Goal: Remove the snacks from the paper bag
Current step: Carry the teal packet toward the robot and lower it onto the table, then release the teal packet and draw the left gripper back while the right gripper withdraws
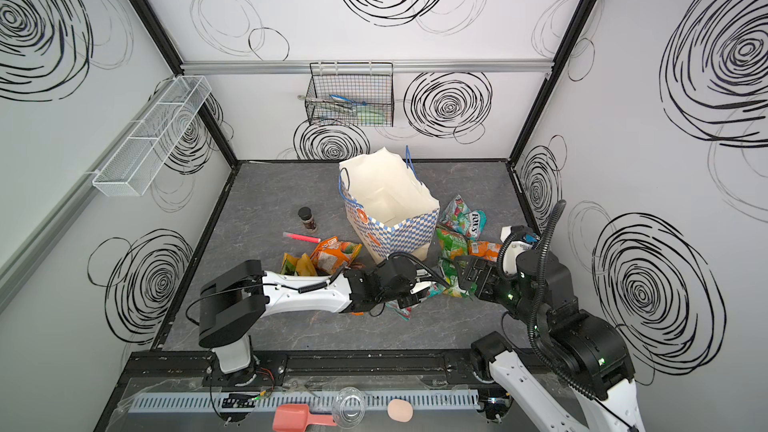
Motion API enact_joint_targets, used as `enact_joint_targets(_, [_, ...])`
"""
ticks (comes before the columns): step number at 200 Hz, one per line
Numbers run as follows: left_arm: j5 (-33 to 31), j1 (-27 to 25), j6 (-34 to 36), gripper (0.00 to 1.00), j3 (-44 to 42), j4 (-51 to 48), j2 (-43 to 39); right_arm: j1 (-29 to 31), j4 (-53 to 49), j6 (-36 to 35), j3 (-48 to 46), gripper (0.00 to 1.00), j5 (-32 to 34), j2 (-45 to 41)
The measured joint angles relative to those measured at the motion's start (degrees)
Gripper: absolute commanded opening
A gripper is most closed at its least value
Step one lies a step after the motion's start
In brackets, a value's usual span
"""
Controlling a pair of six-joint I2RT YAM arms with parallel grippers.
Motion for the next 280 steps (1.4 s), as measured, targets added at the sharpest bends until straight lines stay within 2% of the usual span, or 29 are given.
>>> enact_joint_targets(38, [-2.25,-0.94,-2.89,0.68,0.31,-1.01,-10.64,0.00,0.44,0.00,-0.02,0.97,1.14,0.87])
enact_joint_targets(70, [-6.10,-2.73,-7.65,0.77,-1.03,-0.79,-26.12,0.00,4.81,0.00,-2.67,0.97,3.67,0.87])
enact_joint_targets(106, [-13.64,-2.16,-13.60,0.98,-5.86,-3.34,-42.14,0.04,13.27,-1.20,-10.05,0.97,7.54,1.22])
enact_joint_targets(112, [-14.93,-1.60,-14.60,1.00,-6.88,-4.20,-44.11,0.04,15.02,-1.60,-11.52,0.97,8.37,1.40])
enact_joint_targets(125, [-17.70,0.92,-16.90,0.97,-9.84,-6.43,-48.96,-0.07,18.95,-2.43,-14.93,0.97,10.80,2.19])
enact_joint_targets(139, [-19.98,5.46,-19.65,0.96,-13.27,-9.75,-54.14,-0.79,23.39,-3.37,-18.64,0.97,13.16,3.15])
enact_joint_targets(153, [-21.24,12.17,-22.34,0.96,-16.94,-13.44,-59.60,-3.26,27.89,-4.31,-22.27,0.97,14.75,3.89])
enact_joint_targets(186, [-22.43,30.16,-26.43,0.96,-24.83,-20.31,-70.49,-14.82,38.36,-7.13,-30.45,0.97,14.47,5.38])
enact_joint_targets(212, [-22.38,43.98,-28.02,0.96,-29.46,-22.27,-74.38,-24.85,47.50,-9.11,-35.78,0.97,11.63,9.16])
enact_joint_targets(233, [-21.59,53.55,-27.78,0.96,-34.60,-21.40,-74.97,-29.77,56.59,-10.67,-39.98,0.97,11.87,14.64])
enact_joint_targets(250, [-19.93,60.43,-26.93,0.96,-40.63,-17.64,-74.90,-30.53,64.94,-12.92,-44.09,0.97,13.49,18.97])
enact_joint_targets(280, [-12.76,70.44,-23.85,0.96,-53.05,-6.10,-73.07,-30.91,77.33,-17.35,-48.98,0.97,12.96,28.79])
